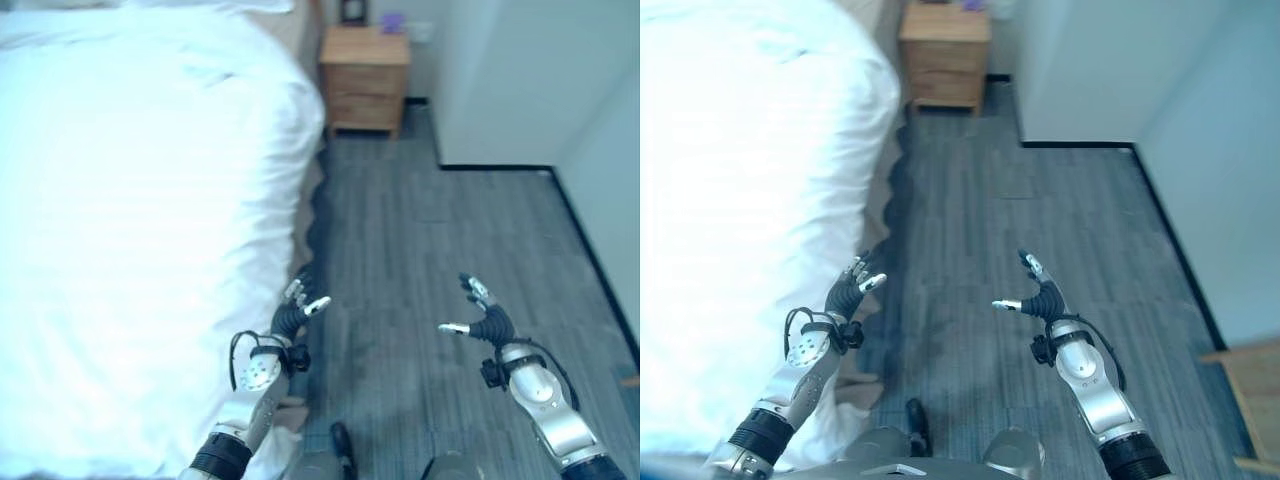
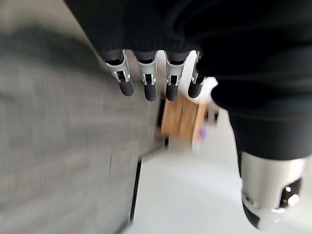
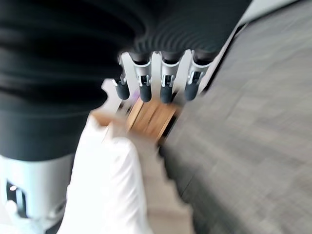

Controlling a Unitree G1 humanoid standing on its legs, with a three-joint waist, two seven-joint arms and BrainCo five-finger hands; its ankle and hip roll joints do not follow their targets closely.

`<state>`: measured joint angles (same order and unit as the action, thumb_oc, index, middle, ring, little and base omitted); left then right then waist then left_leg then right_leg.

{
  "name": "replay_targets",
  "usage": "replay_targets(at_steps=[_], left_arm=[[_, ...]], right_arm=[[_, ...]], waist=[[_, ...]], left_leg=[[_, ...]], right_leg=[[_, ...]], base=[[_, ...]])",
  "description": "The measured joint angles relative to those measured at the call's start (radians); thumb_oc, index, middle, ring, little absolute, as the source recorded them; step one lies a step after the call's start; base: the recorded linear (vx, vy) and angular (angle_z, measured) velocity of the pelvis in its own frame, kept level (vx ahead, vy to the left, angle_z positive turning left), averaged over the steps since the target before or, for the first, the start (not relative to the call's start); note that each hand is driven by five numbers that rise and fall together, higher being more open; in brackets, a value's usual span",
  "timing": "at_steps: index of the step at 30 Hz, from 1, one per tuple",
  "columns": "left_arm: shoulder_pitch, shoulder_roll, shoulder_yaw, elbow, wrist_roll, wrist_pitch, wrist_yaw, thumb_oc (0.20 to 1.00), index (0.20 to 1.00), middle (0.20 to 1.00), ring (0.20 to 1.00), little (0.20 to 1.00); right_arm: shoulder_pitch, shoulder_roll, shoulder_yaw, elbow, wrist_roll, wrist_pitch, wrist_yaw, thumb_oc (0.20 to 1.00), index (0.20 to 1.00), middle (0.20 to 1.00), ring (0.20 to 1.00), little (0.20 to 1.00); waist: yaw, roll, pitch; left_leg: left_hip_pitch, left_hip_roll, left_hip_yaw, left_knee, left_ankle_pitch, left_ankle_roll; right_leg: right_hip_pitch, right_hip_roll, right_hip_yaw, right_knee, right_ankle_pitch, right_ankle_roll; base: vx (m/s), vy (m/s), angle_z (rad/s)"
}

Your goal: Making the bed.

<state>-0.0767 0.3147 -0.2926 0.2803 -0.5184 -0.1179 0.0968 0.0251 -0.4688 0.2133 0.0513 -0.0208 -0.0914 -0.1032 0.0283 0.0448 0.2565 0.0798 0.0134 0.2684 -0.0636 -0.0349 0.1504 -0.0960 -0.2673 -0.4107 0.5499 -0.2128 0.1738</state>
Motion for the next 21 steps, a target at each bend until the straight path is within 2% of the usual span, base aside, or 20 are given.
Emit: replay_targets(at_steps=[1,2,3,6,8,9,10,11,12,13,14,15,16,17,18,19,20,21], left_arm=[[0.006,0.001,0.0,0.0,0.012,0.001,-0.006,1.0,1.0,1.0,1.0,1.0],[0.023,0.011,-0.001,-0.001,0.022,0.002,-0.025,1.0,1.0,1.0,1.0,1.0],[0.036,0.009,-0.003,-0.002,0.023,0.001,-0.03,1.0,1.0,1.0,1.0,1.0],[0.057,0.017,-0.004,0.009,0.025,0.007,-0.037,1.0,1.0,1.0,1.0,1.0],[0.059,0.013,-0.004,0.01,0.032,0.007,-0.038,1.0,1.0,1.0,1.0,1.0],[0.06,0.014,-0.004,0.01,0.045,0.007,-0.045,1.0,1.0,1.0,1.0,1.0],[0.063,0.012,-0.005,0.01,0.057,0.007,-0.05,1.0,1.0,1.0,1.0,1.0],[0.068,-0.002,-0.001,0.01,0.062,0.007,-0.055,1.0,1.0,1.0,1.0,1.0],[0.071,-0.019,-0.009,0.009,0.064,0.006,-0.063,1.0,1.0,1.0,1.0,1.0],[0.07,-0.028,-0.009,0.009,0.064,0.006,-0.066,1.0,1.0,1.0,1.0,1.0],[0.068,-0.033,-0.011,0.01,0.065,0.006,-0.067,1.0,1.0,1.0,1.0,1.0],[0.061,-0.039,-0.012,0.015,0.065,0.003,-0.068,1.0,1.0,1.0,1.0,1.0],[0.044,-0.039,-0.026,0.017,0.063,0.003,-0.061,1.0,1.0,1.0,1.0,1.0],[0.054,-0.041,-0.023,0.013,0.062,0.001,-0.063,1.0,1.0,1.0,1.0,1.0],[0.062,-0.036,-0.023,0.011,0.061,0.001,-0.061,1.0,1.0,1.0,1.0,1.0],[0.069,-0.036,-0.017,0.011,0.061,0.002,-0.059,1.0,1.0,1.0,1.0,1.0],[0.059,-0.041,-0.017,0.004,0.061,0.002,-0.058,1.0,1.0,1.0,1.0,1.0],[0.051,-0.043,-0.017,0.002,0.061,-0.003,-0.059,1.0,1.0,1.0,1.0,1.0]], right_arm=[[-0.009,0.0,-0.005,0.0,-0.021,-0.001,-0.001,1.0,1.0,1.0,1.0,1.0],[-0.005,-0.002,-0.006,0.001,-0.023,0.0,0.0,1.0,1.0,1.0,1.0,1.0],[-0.004,0.001,-0.006,0.002,-0.027,0.0,0.0,1.0,1.0,1.0,1.0,1.0],[-0.005,0.027,-0.008,0.004,-0.057,-0.001,-0.001,1.0,1.0,1.0,1.0,1.0],[-0.002,0.05,-0.008,0.008,-0.059,0.0,-0.001,1.0,1.0,1.0,1.0,1.0],[0.003,0.066,-0.007,0.012,-0.065,0.0,0.0,1.0,1.0,1.0,1.0,1.0],[0.014,0.067,-0.007,0.017,-0.069,0.0,0.001,1.0,1.0,1.0,1.0,1.0],[0.018,0.064,-0.007,0.041,-0.082,-0.001,0.001,1.0,1.0,1.0,1.0,1.0],[0.029,0.062,-0.007,0.082,-0.09,0.011,0.002,1.0,1.0,1.0,1.0,1.0],[0.031,0.064,-0.006,0.105,-0.09,0.018,0.003,1.0,1.0,1.0,1.0,1.0],[0.039,0.065,-0.007,0.123,-0.09,0.02,0.004,1.0,1.0,1.0,1.0,1.0],[0.052,0.067,-0.011,0.15,-0.089,0.012,0.004,1.0,1.0,1.0,1.0,1.0],[0.066,0.072,-0.029,0.154,-0.088,0.016,0.006,1.0,1.0,1.0,1.0,1.0],[0.06,0.055,-0.015,0.152,-0.088,0.021,0.004,1.0,1.0,1.0,1.0,1.0],[0.052,0.051,-0.004,0.147,-0.087,0.02,0.002,1.0,1.0,1.0,1.0,1.0],[0.04,0.053,0.008,0.146,-0.087,0.02,0.001,1.0,1.0,1.0,1.0,1.0],[0.032,0.054,0.015,0.141,-0.087,0.02,-0.001,1.0,1.0,1.0,1.0,1.0],[0.023,0.052,0.023,0.14,-0.087,0.021,-0.001,1.0,1.0,1.0,1.0,1.0]], waist=[[-0.013,0.013,0.007],[-0.025,0.01,0.009],[-0.026,0.007,0.009],[-0.036,-0.032,0.009],[-0.046,-0.049,0.006],[-0.054,-0.058,0.0],[-0.055,-0.066,-0.007],[-0.058,-0.053,-0.01],[-0.07,-0.023,-0.024],[-0.081,-0.02,-0.025],[-0.083,-0.02,-0.026],[-0.074,-0.043,-0.03],[-0.064,-0.053,-0.03],[-0.025,-0.053,-0.026],[-0.014,-0.054,-0.025],[-0.013,-0.061,-0.02],[-0.015,-0.071,-0.014],[-0.007,-0.079,-0.006]], left_leg=[[0.015,0.001,-0.044,-0.009,0.0,0.0],[0.049,-0.004,-0.029,-0.027,-0.001,-0.006],[0.062,0.001,-0.034,-0.026,-0.014,-0.024],[0.098,-0.002,-0.066,-0.027,-0.057,-0.073],[0.13,-0.002,-0.074,-0.027,-0.082,-0.098],[0.158,0.002,-0.076,-0.027,-0.101,-0.127],[0.184,0.007,-0.076,-0.027,-0.117,-0.141],[0.216,0.032,-0.072,-0.027,-0.132,-0.159],[0.242,0.083,-0.066,-0.012,-0.137,-0.173],[0.24,0.11,-0.06,0.023,-0.128,-0.184],[0.227,0.131,-0.059,0.087,-0.121,-0.196],[0.142,0.156,-0.064,0.311,-0.12,-0.216],[0.025,0.191,-0.064,0.539,-0.086,-0.227],[-0.08,0.219,-0.125,0.794,0.081,-0.248],[-0.101,0.227,-0.122,0.859,0.065,-0.256],[-0.125,0.221,-0.128,0.881,0.032,-0.278],[-0.193,0.186,-0.121,0.874,-0.015,-0.275],[-0.214,0.161,-0.103,0.819,-0.025,-0.272]], right_leg=[[-0.018,0.015,0.012,-0.075,0.001,-0.004],[-0.096,0.008,0.011,-0.145,0.056,-0.007],[-0.131,0.028,0.033,-0.193,0.082,-0.004],[-0.19,0.079,0.154,-0.434,0.201,-0.006],[-0.198,0.081,0.182,-0.509,0.244,-0.008],[-0.186,0.072,0.155,-0.507,0.256,-0.015],[-0.171,0.063,0.135,-0.502,0.274,-0.028],[-0.161,0.078,0.112,-0.481,0.337,-0.054],[-0.137,0.131,0.094,-0.469,0.353,-0.075],[-0.109,0.157,0.089,-0.481,0.347,-0.086],[-0.077,0.184,0.09,-0.507,0.339,-0.102],[-0.038,0.207,0.093,-0.534,0.321,-0.168],[-0.016,0.214,0.091,-0.55,0.308,-0.19],[0.021,0.231,0.102,-0.56,0.292,-0.238],[0.044,0.237,0.102,-0.571,0.356,-0.246],[0.067,0.251,0.128,-0.574,0.343,-0.269],[0.106,0.256,0.16,-0.603,0.319,-0.271],[0.124,0.249,0.173,-0.616,0.327,-0.259]], base=[[0.29,-0.123,1.55],[0.42,-0.165,1.54],[0.45,-0.201,1.22],[0.37,-0.197,0.45],[0.33,-0.235,0.22],[0.34,-0.266,0.05],[0.23,-0.187,-0.04],[0.34,-0.329,-0.04],[0.22,-0.236,0.02],[0.34,-0.523,0.1],[0.17,-0.451,0.0],[0.28,-0.531,-0.1],[0.23,-0.283,-0.7],[0.27,-0.143,-1.0],[0.25,-0.049,-1.18],[0.28,0.01,-0.81],[0.29,0.049,-0.7],[0.3,0.087,-0.7]])
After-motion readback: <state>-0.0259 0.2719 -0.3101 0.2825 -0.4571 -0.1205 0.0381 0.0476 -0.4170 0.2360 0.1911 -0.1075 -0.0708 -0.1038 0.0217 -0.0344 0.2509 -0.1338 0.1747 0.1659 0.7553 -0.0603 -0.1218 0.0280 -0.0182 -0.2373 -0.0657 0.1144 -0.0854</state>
